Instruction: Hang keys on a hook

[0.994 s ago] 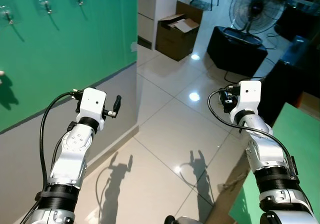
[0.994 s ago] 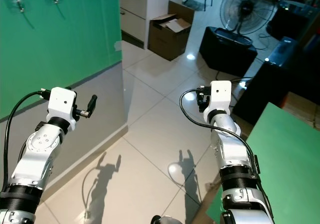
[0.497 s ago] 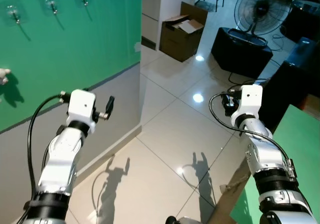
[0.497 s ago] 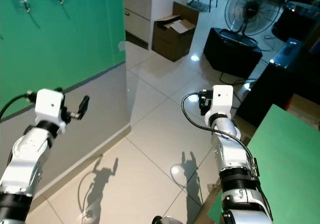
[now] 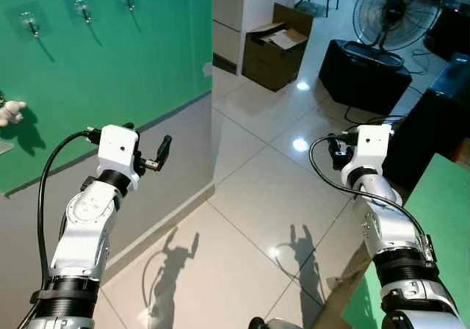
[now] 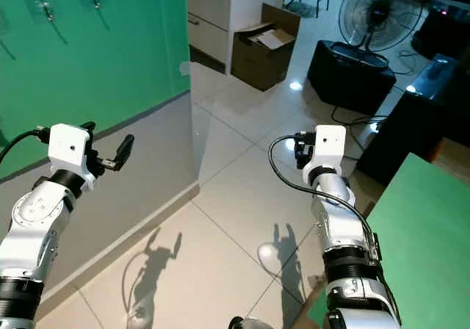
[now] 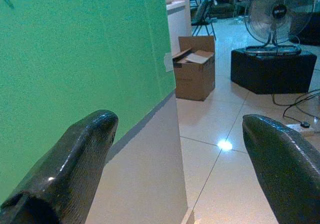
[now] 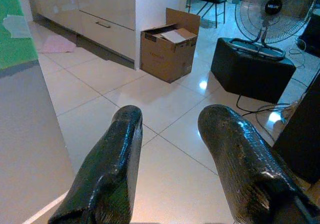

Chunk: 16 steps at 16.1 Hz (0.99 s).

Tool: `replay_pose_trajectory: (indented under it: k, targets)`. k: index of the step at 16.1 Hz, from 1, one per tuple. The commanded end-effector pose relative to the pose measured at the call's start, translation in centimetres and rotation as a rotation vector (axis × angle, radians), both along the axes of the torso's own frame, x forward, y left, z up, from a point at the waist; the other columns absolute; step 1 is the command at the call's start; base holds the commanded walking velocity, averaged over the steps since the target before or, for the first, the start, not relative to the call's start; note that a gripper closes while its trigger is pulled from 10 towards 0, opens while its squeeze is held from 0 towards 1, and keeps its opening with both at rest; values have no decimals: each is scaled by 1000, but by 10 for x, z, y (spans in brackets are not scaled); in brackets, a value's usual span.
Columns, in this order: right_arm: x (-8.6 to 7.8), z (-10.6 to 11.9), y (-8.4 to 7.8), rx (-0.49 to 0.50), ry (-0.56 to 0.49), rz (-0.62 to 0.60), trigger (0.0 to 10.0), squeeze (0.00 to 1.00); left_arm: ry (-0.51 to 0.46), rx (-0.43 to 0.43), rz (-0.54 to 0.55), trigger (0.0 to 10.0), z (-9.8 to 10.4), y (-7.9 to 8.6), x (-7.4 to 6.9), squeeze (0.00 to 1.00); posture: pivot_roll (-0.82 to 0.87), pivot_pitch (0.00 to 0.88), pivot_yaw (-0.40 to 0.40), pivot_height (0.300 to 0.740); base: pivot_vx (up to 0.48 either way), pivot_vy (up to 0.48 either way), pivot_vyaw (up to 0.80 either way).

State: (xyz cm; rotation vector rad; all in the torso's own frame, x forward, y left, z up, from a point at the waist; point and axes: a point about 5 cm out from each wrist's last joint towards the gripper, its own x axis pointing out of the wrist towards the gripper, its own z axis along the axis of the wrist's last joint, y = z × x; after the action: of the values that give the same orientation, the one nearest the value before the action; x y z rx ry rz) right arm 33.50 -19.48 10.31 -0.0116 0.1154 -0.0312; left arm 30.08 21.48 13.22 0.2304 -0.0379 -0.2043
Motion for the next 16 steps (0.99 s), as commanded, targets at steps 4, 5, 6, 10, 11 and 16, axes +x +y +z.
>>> replay_pose_trajectory:
  k: [4,5,6,10,11,16]
  targets:
    - [-1,2,-10,-12,2,-25,10000,0,19,9,-55,10000,-3,-13,10,0,17,0,-65,740,0,0,0]
    - [-1,3,-9,-17,0,-16,10000,0,11,20,-71,10000,-3,-19,14,0,19,0,-77,740,0,0,0]
    - [-1,5,-8,-25,-2,-5,10000,0,6,8,-79,10000,0,-25,18,0,7,0,-71,740,0,0,0]
    - [-21,4,-17,-41,-4,-40,10000,0,46,-71,-83,10000,-10,-44,13,0,-81,0,-3,740,0,0,0]
    - [-36,-3,-19,-35,22,-47,10000,0,69,-82,-96,10000,-17,-52,6,0,-86,0,-2,740,0,0,0]
    - [-77,-16,-20,-48,120,-41,10000,0,144,-102,-90,10000,-37,-61,-17,0,-124,0,-18,740,0,0,0]
